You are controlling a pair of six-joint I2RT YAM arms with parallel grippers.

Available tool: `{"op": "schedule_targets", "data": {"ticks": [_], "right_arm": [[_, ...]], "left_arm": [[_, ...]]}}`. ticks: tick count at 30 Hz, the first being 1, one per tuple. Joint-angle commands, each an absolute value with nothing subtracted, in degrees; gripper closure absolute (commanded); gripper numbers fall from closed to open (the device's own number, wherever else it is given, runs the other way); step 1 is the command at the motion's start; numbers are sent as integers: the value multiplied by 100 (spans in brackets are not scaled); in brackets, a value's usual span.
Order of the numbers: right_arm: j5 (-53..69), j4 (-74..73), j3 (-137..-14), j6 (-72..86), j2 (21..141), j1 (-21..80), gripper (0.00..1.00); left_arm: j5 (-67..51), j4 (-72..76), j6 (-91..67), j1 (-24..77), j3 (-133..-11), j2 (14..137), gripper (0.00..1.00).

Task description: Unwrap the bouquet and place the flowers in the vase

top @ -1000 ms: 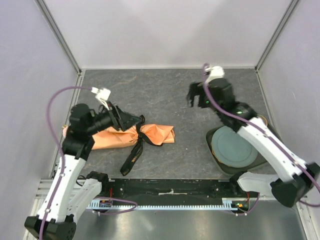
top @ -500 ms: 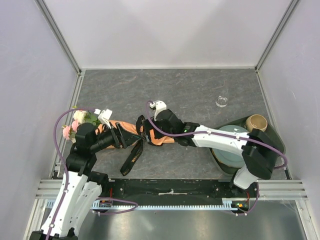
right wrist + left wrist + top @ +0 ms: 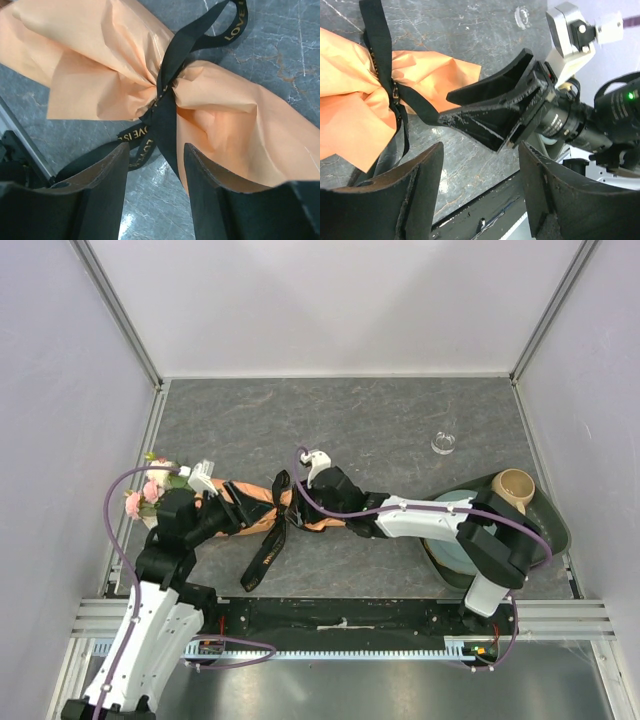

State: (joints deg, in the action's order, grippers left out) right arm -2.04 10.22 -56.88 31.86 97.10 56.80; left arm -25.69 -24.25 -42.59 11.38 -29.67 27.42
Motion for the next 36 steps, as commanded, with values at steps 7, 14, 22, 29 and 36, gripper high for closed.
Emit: {"op": "schedule_targets", "data": {"ticks": [7,14,22,29,36], "right_arm": [[-88,1309,-5581,2760,10089,5844,49],[-97,1310,-5678,2690,10239,5933,70],[-158,1213,-5765,2610,10336,5924,59],[-123,1415,-5783,2698,10319,5933,97],[-9,1538,-5309,3137,9660,5933,100]], "left_arm": [[-2638,-1705,-4491,1125,-3006,4385,49],[-2566,-1565,-4509,1125,-2988,4561,47],[-2110,-1933,-3850,1125,-3839,5158,33],[-2346,-1907,-3815,1125,-4526,6133,38],[-2154,-2135,-3533,1125,-5396,7187,38]]}}
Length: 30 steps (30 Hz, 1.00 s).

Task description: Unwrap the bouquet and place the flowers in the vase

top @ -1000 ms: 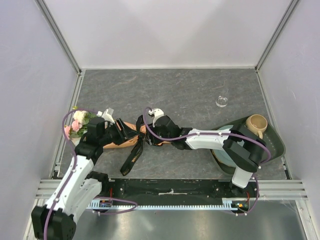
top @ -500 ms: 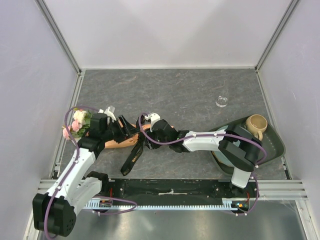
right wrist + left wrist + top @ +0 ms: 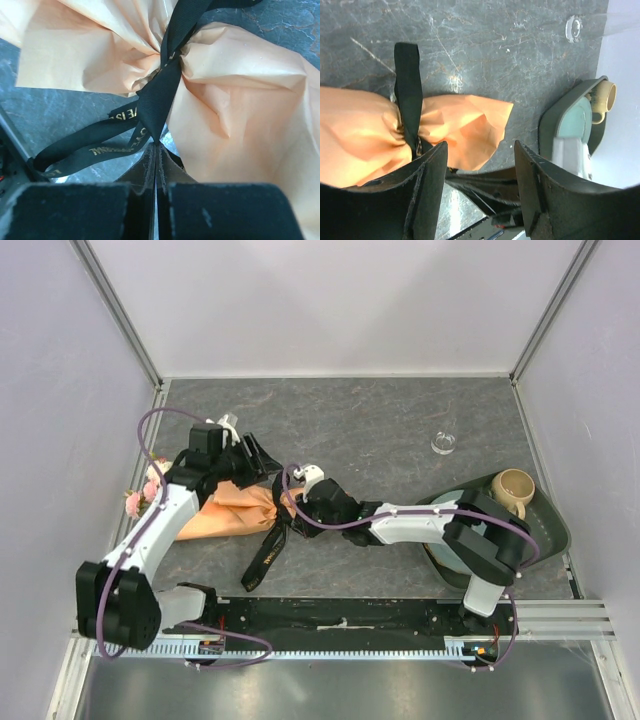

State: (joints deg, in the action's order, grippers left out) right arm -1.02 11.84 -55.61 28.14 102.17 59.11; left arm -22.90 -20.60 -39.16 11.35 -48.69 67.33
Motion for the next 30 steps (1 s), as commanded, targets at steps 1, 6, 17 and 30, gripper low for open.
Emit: {"op": "schedule_targets", "data": {"ticks": [1,6,17,30], "right_arm": [[139,1573,-5239,3277,9616,5933,100],[167,1819,-4922,3621,9501,5941,100],[35,1714,-5097,3666,9527,5924,100],[-210,1573,-5502,3639,9027,5933,100]], "left_arm": [[-1945,-2171,-3498,1125,-5544,7329,38],[-2151,-2031,-3656,801,-5739,8014,46],[-2830,-1356,-3840,642,-5249,8485,71],[-2487,-572,-4333,536,-3139,6846,65]]}}
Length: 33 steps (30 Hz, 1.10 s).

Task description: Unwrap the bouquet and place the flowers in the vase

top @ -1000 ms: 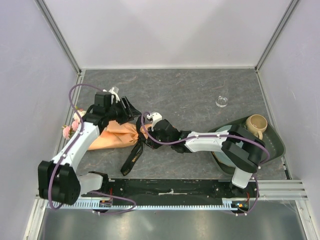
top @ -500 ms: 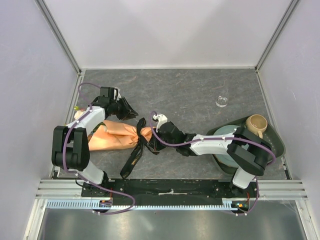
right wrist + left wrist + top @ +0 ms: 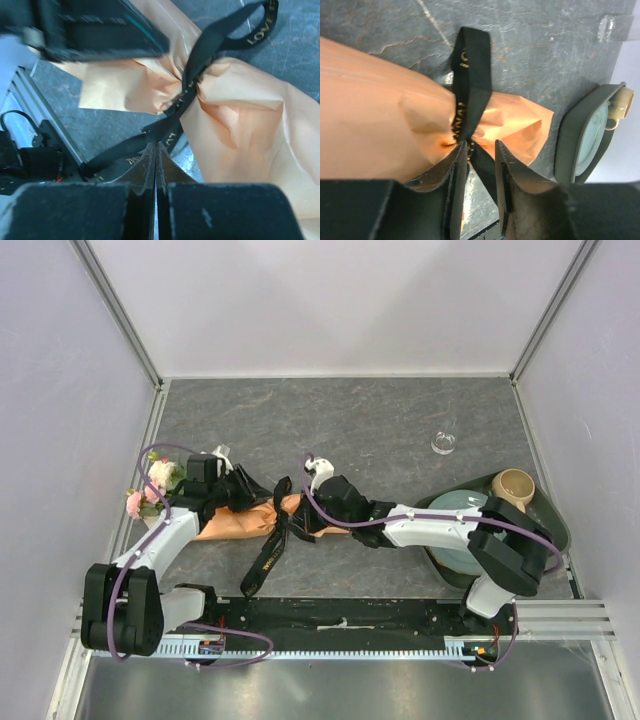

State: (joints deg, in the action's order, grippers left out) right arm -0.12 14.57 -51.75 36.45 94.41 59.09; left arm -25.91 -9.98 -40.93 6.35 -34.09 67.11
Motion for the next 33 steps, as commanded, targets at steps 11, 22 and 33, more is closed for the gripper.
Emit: {"op": "schedule_targets", "data": {"ticks": [11,22,33], "right_arm": [[-318,1257,-6012,3061,8559,5924,100],[-457,-1063,-7137,1960,9984,5924,41],[-18,-774,-6900,2048,10371,5933,50]], "left_arm": [[-2557,-281,-4412,316,-2883,7058,73],[-2891,-360,-4280,308,-2830,6917,66],[-3375,-642,-4122,308,-3612,7198,60]]}}
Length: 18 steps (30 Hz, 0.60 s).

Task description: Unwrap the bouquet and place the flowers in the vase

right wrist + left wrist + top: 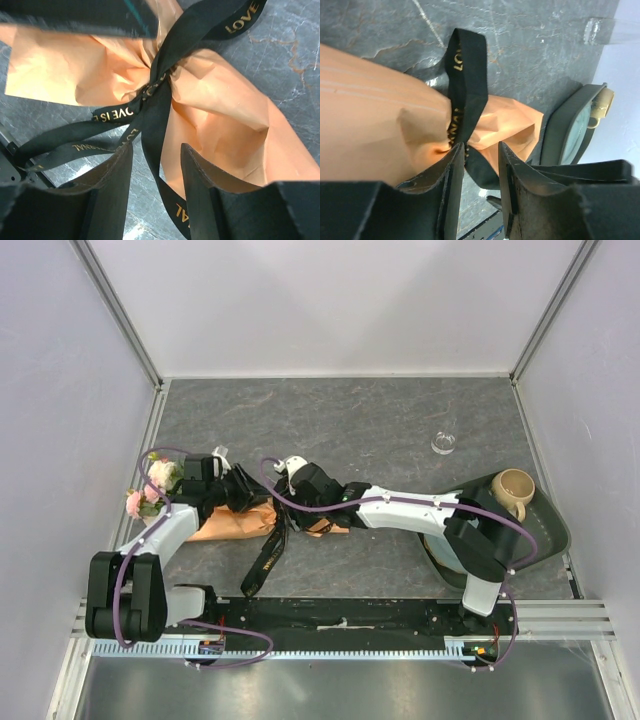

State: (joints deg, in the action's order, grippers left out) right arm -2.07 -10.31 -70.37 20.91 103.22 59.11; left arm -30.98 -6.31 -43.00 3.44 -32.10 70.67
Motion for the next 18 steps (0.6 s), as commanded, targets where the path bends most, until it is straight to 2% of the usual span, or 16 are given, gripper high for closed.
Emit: {"op": "schedule_targets", "data": {"ticks": [1,5,8,11,12,14,17,18], "right_arm": [[-44,-765,-6891,2039,10380,5933,50],[-97,-773,-6856,1969,10450,5941,50],[-70,-747,-6847,1951,10468,5959,58],[-97,-712,-6838,1986,10441,5976,76],[-123,-677,-6838,2039,10424,5994,88],[-140,-598,-6794,2126,10345,6012,100],[-123,-396,-6663,2355,10231,6021,100],[-97,-378,-6636,2399,10213,6029,100]], "left_arm": [[-3375,-668,-4079,308,-3699,7277,59],[-3279,-1053,-4017,308,-4349,7803,63],[-3243,-1046,-4078,308,-4639,8137,66],[-3261,-1194,-4069,290,-5034,8463,62],[-3252,-1326,-4026,290,-5141,8716,58],[-3191,-1563,-3982,290,-5483,8955,55],[-3155,-2081,-3728,290,-5984,9517,52],[-3138,-2405,-3561,290,-6107,9649,55]]}}
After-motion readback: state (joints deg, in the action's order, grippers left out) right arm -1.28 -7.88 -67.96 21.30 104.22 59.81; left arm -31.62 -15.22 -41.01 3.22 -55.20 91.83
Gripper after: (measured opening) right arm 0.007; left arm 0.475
